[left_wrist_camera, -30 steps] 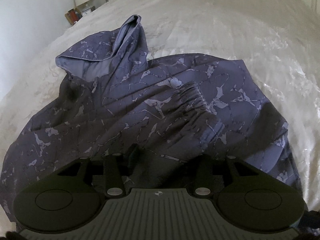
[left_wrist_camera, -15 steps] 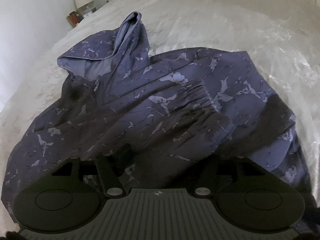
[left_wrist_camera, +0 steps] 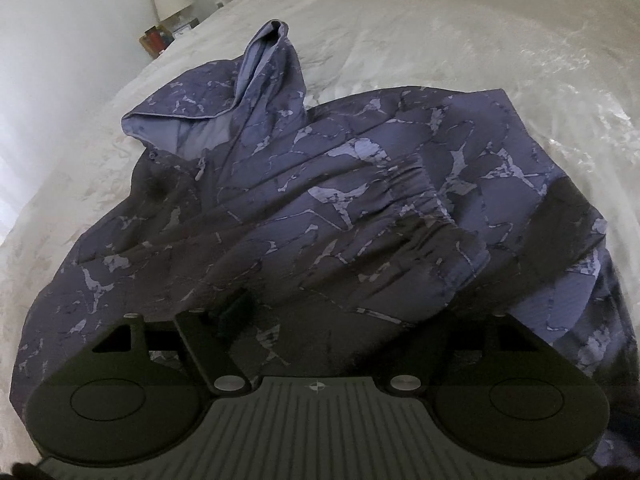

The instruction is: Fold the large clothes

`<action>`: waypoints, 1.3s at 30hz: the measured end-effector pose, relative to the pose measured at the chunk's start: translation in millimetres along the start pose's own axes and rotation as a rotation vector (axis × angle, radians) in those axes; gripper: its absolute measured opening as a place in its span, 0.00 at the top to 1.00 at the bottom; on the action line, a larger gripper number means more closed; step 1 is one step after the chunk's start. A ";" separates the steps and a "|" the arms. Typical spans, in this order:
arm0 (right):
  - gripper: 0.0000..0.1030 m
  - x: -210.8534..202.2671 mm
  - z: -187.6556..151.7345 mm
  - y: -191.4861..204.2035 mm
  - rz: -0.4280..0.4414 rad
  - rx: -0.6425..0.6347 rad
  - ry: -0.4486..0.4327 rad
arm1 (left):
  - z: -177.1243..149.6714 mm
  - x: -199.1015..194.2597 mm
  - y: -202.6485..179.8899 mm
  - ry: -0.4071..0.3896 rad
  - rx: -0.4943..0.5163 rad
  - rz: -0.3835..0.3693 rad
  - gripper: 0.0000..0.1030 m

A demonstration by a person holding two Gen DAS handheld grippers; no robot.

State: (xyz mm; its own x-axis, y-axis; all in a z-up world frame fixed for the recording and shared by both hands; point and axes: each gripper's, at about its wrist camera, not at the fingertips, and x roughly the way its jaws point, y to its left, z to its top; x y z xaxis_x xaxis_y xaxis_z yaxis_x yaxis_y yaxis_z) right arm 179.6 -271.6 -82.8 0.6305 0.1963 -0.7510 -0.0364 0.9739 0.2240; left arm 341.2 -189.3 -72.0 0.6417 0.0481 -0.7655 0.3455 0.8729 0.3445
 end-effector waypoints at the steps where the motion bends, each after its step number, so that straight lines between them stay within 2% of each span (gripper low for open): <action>1: 0.01 0.1 0.0 0.1 -0.001 -0.002 0.001 | 0.0 0.1 -0.4 0.000 0.002 0.005 0.29; 10: 0.00 1.8 -0.1 2.7 -0.010 -0.026 0.009 | 0.3 2.4 -2.8 0.007 0.020 0.033 0.21; 16: 0.00 3.7 -1.2 7.0 -0.023 -0.056 0.017 | 0.9 5.8 -10.9 0.020 0.067 0.097 0.09; 20: 0.00 5.6 -5.5 8.8 -0.032 -0.074 0.009 | 7.1 3.1 -13.8 0.031 0.125 0.095 0.14; 21: 0.00 6.4 -6.5 8.1 -0.029 -0.076 0.005 | 8.0 -0.4 -9.6 0.032 0.105 0.074 0.19; 23: 0.00 7.3 -6.8 5.1 -0.016 -0.068 0.005 | 8.1 -10.5 4.3 0.028 0.041 0.017 0.20; 26: 0.00 6.6 -8.4 4.3 -0.007 -0.069 -0.002 | 4.4 -31.9 28.0 -0.033 -0.017 -0.018 0.20; 30: 0.00 4.6 -12.7 5.3 -0.010 -0.085 -0.021 | -8.8 -57.2 72.9 -0.106 -0.068 -0.016 0.20; 35: 0.00 1.1 -17.0 6.2 -0.008 -0.083 -0.040 | -39.1 -64.2 130.7 -0.109 -0.202 -0.031 0.20; 39: 0.00 0.9 -16.7 6.5 -0.013 -0.082 -0.045 | -58.2 -64.9 157.4 -0.115 -0.265 -0.064 0.20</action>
State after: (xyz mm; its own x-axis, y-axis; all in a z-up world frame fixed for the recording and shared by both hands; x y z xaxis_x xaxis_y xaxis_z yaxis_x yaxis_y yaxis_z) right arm 167.1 -263.2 -92.4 0.6653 0.1805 -0.7245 -0.0903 0.9827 0.1619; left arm 314.1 -26.7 0.3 0.7028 -0.0534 -0.7094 0.2066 0.9695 0.1316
